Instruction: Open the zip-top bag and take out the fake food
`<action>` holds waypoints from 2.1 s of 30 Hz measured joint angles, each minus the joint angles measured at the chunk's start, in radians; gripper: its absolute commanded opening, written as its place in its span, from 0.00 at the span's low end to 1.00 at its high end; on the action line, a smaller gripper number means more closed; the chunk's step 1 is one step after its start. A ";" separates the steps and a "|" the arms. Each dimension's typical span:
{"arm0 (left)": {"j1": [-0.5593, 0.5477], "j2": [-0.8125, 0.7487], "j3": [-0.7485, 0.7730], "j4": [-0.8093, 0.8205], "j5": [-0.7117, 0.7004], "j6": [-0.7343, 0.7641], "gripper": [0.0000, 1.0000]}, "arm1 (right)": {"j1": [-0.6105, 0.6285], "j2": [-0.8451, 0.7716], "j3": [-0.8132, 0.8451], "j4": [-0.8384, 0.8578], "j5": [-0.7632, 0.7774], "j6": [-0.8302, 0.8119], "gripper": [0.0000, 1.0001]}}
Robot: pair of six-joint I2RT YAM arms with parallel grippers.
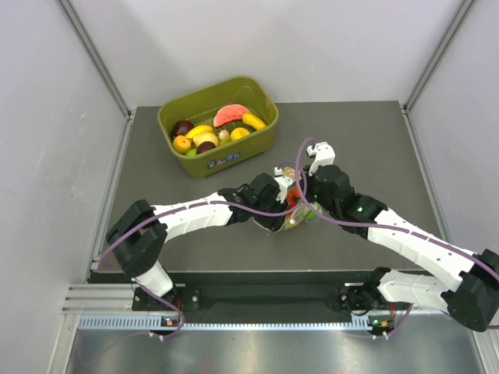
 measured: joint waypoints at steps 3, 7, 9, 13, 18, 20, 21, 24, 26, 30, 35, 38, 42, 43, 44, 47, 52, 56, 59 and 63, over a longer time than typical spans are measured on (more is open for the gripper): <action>-0.002 0.000 -0.009 0.002 -0.015 -0.003 0.52 | 0.000 0.000 0.000 0.000 -0.001 0.000 0.03; -0.007 0.004 -0.022 0.015 -0.037 -0.010 0.50 | 0.000 0.000 -0.001 -0.010 -0.003 0.000 0.03; -0.008 0.003 -0.037 0.036 -0.041 -0.020 0.34 | 0.000 0.000 -0.005 -0.010 -0.005 0.000 0.03; -0.009 0.003 -0.056 0.045 -0.050 -0.028 0.01 | 0.000 0.000 -0.009 -0.014 -0.004 0.000 0.03; -0.008 0.001 -0.054 0.042 -0.064 -0.032 0.00 | 0.000 0.000 -0.009 -0.014 -0.002 0.000 0.03; -0.008 -0.007 -0.050 0.031 -0.083 -0.032 0.00 | 0.000 -0.003 -0.013 -0.010 0.001 0.000 0.03; -0.006 -0.013 -0.047 0.025 -0.092 -0.030 0.00 | 0.000 -0.004 -0.013 -0.010 0.002 0.000 0.03; -0.003 -0.037 -0.027 -0.011 -0.125 -0.027 0.04 | 0.000 -0.007 -0.013 -0.005 0.008 0.000 0.03; -0.002 -0.056 -0.015 -0.027 -0.141 -0.023 0.26 | 0.000 -0.010 -0.013 -0.005 0.013 0.000 0.03; 0.001 -0.117 -0.006 -0.033 -0.172 -0.022 0.53 | 0.000 -0.012 -0.013 0.002 0.019 -0.001 0.03; 0.010 -0.151 0.003 -0.017 -0.186 -0.026 0.67 | 0.000 -0.012 -0.013 0.009 0.019 -0.001 0.04; 0.016 -0.129 0.014 -0.010 -0.181 -0.028 0.71 | 0.000 -0.012 -0.013 0.009 0.019 -0.001 0.04; 0.022 -0.072 0.021 0.029 -0.167 -0.032 0.79 | 0.000 -0.012 -0.013 0.009 0.018 -0.001 0.05; 0.024 -0.059 0.021 0.039 -0.162 -0.033 0.81 | 0.000 -0.012 -0.013 0.009 0.018 -0.001 0.05; 0.025 -0.049 0.023 0.044 -0.158 -0.035 0.82 | 0.000 -0.012 -0.014 0.009 0.018 -0.001 0.05; 0.029 -0.019 0.037 0.054 -0.155 -0.036 0.82 | 0.000 -0.012 -0.018 0.011 0.018 -0.001 0.05; 0.033 0.029 0.069 0.074 -0.154 -0.031 0.82 | 0.000 -0.011 -0.028 0.018 0.018 -0.002 0.05; 0.033 0.069 0.078 0.101 -0.148 -0.025 0.71 | -0.001 -0.012 -0.032 0.024 0.018 -0.002 0.05; 0.034 0.086 0.079 0.106 -0.143 -0.021 0.55 | -0.001 -0.012 -0.034 0.025 0.018 -0.002 0.05; 0.035 0.092 0.086 0.108 -0.140 -0.017 0.30 | -0.002 -0.012 -0.034 0.025 0.018 -0.002 0.05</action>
